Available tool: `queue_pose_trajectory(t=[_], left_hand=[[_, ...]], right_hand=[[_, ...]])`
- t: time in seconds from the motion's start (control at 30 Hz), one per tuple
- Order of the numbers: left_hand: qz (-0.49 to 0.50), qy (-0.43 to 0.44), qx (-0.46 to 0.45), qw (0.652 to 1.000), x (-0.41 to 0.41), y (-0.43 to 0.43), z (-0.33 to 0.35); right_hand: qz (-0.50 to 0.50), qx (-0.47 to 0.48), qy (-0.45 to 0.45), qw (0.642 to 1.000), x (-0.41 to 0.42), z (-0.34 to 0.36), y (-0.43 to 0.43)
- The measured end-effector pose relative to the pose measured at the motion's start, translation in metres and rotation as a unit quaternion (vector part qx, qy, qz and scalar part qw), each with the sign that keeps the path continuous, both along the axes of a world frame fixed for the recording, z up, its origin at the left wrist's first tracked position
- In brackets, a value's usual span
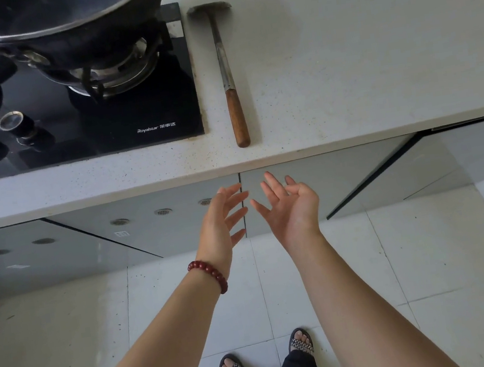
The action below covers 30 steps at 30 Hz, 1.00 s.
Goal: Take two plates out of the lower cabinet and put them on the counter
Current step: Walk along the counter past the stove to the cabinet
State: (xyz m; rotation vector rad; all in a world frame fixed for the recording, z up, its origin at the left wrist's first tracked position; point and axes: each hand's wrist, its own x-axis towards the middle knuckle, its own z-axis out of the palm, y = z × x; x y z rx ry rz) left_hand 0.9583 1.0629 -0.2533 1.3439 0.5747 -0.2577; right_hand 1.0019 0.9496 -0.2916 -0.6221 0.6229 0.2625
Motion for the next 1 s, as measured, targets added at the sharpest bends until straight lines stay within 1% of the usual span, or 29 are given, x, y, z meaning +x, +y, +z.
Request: queue_pose_trajectory(t=[0.23,0.4,0.5,0.67,0.83,1.0], left_hand=[[-0.029,-0.011,-0.013,0.999,-0.003,-0.025,0.010],[-0.067,-0.024,-0.015,0.997,0.002,-0.048,0.022],[-0.091,-0.026,-0.017,0.995,0.005,-0.068,0.030],[-0.112,-0.035,-0.013,0.993,0.014,-0.109,0.038],[-0.109,-0.029,-0.008,0.994,0.035,-0.166,0.042],[-0.053,-0.029,-0.001,0.998,0.062,-0.232,0.040]], right_hand=[[-0.021,-0.023,-0.017,0.999,-0.010,0.017,-0.031],[-0.065,-0.024,-0.023,0.997,-0.014,0.031,-0.059],[-0.090,-0.021,-0.028,0.995,-0.018,0.037,-0.081],[-0.106,-0.025,-0.027,0.994,-0.016,0.043,-0.125],[-0.103,-0.033,-0.016,0.994,0.005,0.044,-0.185],[-0.049,-0.040,0.009,0.998,0.040,0.033,-0.252]])
